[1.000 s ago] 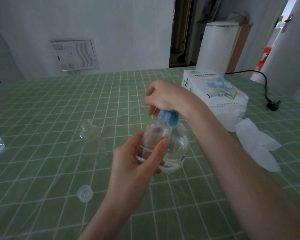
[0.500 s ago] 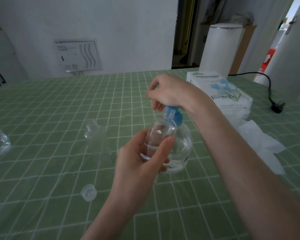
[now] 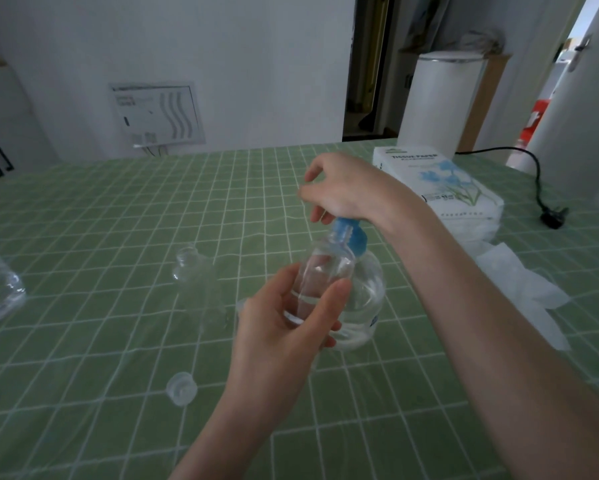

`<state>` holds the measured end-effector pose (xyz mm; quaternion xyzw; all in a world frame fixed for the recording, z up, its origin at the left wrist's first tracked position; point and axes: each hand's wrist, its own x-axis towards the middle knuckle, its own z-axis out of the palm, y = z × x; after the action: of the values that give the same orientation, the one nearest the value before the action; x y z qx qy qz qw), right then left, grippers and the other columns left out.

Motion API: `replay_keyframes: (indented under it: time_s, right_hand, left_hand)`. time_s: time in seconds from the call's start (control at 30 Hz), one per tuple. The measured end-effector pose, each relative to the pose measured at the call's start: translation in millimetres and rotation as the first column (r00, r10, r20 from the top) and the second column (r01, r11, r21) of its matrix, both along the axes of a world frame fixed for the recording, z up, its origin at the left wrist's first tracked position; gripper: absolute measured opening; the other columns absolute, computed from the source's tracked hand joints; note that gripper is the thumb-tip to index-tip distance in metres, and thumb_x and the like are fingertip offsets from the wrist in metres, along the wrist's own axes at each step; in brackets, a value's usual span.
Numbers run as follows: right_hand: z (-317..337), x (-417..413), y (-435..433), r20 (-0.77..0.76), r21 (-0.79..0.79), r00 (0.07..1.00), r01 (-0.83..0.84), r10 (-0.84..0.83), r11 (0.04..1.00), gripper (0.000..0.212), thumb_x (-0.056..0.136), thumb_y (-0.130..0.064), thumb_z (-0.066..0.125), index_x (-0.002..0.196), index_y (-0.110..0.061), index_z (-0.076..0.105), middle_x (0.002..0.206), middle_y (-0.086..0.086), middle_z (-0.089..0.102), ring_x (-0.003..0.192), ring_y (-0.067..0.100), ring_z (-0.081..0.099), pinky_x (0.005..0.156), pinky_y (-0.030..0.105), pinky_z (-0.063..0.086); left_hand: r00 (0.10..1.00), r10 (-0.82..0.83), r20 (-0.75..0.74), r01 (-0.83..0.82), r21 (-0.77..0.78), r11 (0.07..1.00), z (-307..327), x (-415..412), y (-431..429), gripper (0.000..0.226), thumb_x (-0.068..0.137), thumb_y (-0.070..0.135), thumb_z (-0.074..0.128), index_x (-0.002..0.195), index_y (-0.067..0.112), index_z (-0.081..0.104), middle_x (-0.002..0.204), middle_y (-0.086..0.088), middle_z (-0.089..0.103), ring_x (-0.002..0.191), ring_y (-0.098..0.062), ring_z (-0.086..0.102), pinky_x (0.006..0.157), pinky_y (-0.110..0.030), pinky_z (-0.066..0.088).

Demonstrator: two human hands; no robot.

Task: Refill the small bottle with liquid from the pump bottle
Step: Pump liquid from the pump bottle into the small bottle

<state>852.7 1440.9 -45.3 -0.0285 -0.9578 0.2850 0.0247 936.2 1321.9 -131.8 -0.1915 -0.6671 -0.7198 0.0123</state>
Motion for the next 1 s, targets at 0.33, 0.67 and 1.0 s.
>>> replay_keyframes:
  time_s: [0.33, 0.67, 1.0]
  right_hand:
    - [-2.3, -3.1, -2.8, 0.052, 0.013, 0.999, -0.015, 0.015, 1.0, 0.033, 0.096, -0.021, 0.05, 0.123, -0.002, 0.056, 0.107, 0.014, 0.071, 0.098, 0.029, 0.068, 0.089, 0.038, 0.052]
    - [-3.4, 0.6, -2.0, -0.016, -0.024, 1.0, -0.014, 0.014, 1.0, 0.034, 0.094, -0.018, 0.05, 0.122, 0.0, 0.058, 0.1, 0.017, 0.073, 0.097, 0.032, 0.068, 0.091, 0.045, 0.052]
    - [-1.3, -1.9, -2.7, 0.046, 0.013, 0.999, -0.029, 0.028, 1.0, 0.029, 0.095, -0.019, 0.049, 0.117, -0.002, 0.058, 0.103, 0.013, 0.072, 0.097, 0.028, 0.069, 0.088, 0.037, 0.051]
  left_hand:
    - [1.0, -0.002, 0.006, 0.002, 0.008, 1.0, -2.1, -1.2, -1.1, 0.021, 0.07, 0.041, 0.067, 0.082, 0.025, 0.07, 0.066, 0.004, 0.07, 0.055, -0.006, 0.065, 0.048, -0.016, 0.049]
    - [1.0, -0.008, 0.002, 0.008, -0.014, 1.0, -4.5, -1.6, -1.7, 0.015, 0.072, 0.036, 0.066, 0.084, 0.027, 0.069, 0.067, 0.007, 0.07, 0.055, -0.005, 0.063, 0.048, -0.016, 0.048]
    - [1.0, -0.014, 0.004, 0.014, 0.009, 1.0, -3.9, -2.1, -1.7, 0.015, 0.072, 0.034, 0.067, 0.081, 0.024, 0.07, 0.068, 0.005, 0.07, 0.055, -0.005, 0.064, 0.048, -0.016, 0.048]
